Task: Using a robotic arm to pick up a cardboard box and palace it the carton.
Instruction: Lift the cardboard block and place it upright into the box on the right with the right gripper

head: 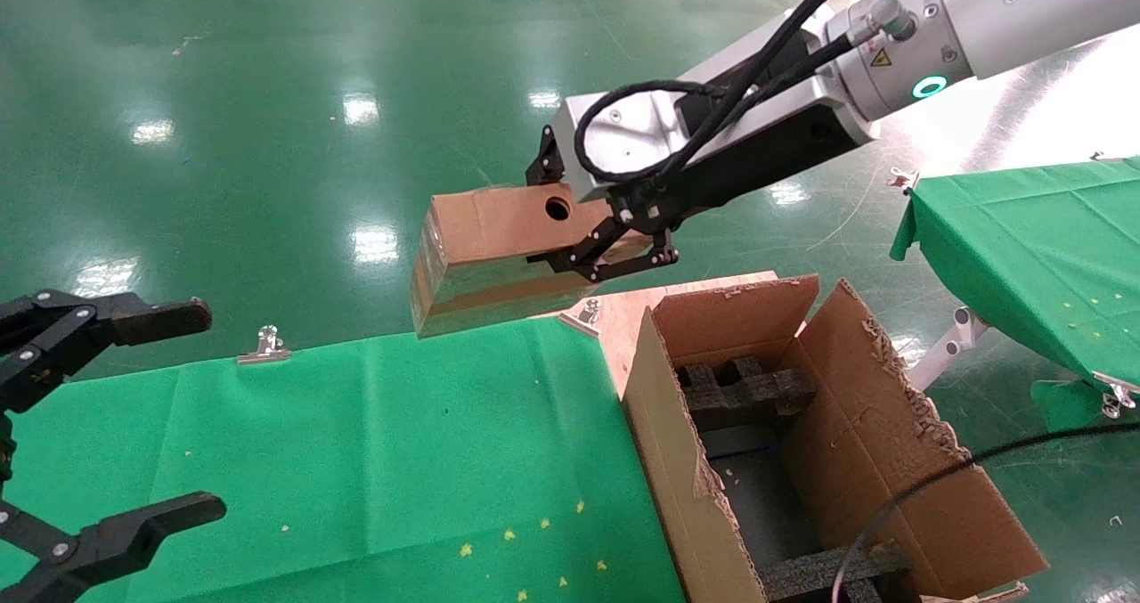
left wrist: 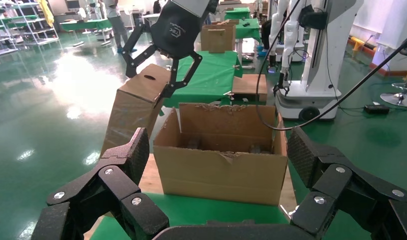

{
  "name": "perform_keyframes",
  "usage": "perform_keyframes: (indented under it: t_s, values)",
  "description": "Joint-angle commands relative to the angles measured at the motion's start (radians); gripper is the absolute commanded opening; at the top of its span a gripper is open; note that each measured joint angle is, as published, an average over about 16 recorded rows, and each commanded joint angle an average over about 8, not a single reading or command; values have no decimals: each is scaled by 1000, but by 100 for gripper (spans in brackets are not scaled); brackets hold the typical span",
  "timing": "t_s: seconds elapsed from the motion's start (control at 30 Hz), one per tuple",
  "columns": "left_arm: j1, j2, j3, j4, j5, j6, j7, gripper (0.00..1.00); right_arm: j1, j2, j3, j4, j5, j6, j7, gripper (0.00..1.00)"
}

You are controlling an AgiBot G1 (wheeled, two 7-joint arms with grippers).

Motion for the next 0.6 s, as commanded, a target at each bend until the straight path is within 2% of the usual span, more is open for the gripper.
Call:
perform_keyframes:
  t_s: [0.03, 0.27, 0.6]
  values:
    - [0, 0, 0, 0, 0, 0, 0, 100, 6, 2, -15, -10, 14, 2, -8, 0]
    - [0, 0, 0, 0, 0, 0, 0, 100, 25, 80, -58, -6, 14, 1, -8, 0]
    - [0, 0, 0, 0, 0, 0, 0, 100, 85, 287, -130, 47, -21, -6, 30, 0]
